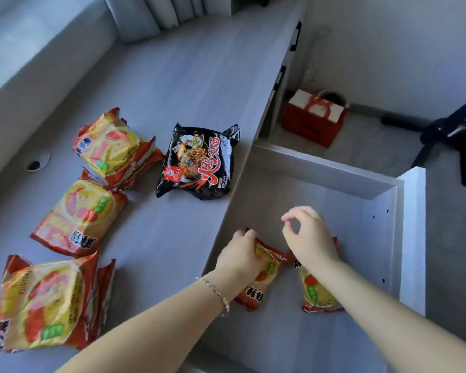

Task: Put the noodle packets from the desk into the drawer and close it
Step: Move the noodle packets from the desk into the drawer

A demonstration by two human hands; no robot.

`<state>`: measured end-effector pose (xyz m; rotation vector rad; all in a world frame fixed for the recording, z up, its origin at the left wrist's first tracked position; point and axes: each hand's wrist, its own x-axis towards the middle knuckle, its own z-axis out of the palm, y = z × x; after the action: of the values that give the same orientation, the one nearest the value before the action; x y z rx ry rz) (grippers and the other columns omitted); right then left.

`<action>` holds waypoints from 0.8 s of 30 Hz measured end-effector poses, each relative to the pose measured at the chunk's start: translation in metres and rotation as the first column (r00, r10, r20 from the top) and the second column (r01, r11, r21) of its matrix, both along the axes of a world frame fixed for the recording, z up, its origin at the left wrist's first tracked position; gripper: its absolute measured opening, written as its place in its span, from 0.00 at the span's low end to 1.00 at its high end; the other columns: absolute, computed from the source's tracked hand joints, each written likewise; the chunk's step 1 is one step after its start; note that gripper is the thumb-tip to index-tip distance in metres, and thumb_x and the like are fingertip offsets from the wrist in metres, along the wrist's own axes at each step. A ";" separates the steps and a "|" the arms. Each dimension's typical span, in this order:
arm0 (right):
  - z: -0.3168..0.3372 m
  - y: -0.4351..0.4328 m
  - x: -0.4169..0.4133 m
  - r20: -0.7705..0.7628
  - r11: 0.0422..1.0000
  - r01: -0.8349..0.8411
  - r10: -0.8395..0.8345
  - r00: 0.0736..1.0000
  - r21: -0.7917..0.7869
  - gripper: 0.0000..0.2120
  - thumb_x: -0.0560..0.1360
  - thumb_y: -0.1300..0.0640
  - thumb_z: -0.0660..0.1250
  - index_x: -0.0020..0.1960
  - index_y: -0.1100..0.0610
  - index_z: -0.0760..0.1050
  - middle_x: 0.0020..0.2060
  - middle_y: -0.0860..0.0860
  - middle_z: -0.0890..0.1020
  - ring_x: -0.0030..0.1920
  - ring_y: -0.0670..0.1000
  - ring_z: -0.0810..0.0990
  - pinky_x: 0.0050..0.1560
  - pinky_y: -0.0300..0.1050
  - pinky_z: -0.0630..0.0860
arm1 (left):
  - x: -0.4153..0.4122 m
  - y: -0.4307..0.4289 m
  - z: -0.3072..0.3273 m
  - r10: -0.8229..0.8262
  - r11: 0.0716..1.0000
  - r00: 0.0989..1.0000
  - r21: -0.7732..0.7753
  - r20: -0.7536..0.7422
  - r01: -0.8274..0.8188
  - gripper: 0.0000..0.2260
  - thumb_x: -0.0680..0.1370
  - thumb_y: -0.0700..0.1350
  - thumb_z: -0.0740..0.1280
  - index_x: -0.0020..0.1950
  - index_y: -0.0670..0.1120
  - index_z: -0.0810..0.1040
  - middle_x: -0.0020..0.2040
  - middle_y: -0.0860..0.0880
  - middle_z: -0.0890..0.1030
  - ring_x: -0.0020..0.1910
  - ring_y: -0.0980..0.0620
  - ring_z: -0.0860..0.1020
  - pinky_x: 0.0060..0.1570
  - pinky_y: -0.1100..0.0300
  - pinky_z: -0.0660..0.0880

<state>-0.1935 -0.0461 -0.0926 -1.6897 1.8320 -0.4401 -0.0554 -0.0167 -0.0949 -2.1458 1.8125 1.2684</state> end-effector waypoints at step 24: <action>0.032 -0.038 0.101 -0.462 0.802 -0.563 0.429 0.776 -0.200 0.23 0.49 0.65 0.82 0.41 0.61 0.78 0.35 0.56 0.83 0.38 0.60 0.83 0.23 0.43 0.77 | 0.205 -0.037 0.061 -0.011 0.996 0.635 -0.051 0.772 0.079 0.11 0.77 0.34 0.60 0.54 0.40 0.79 0.49 0.43 0.82 0.48 0.43 0.82 0.36 0.56 0.75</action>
<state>-0.0925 -0.0846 -0.0604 -2.5700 1.5066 -0.1791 0.1493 -0.0535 -0.0343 -2.1414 1.4952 0.1379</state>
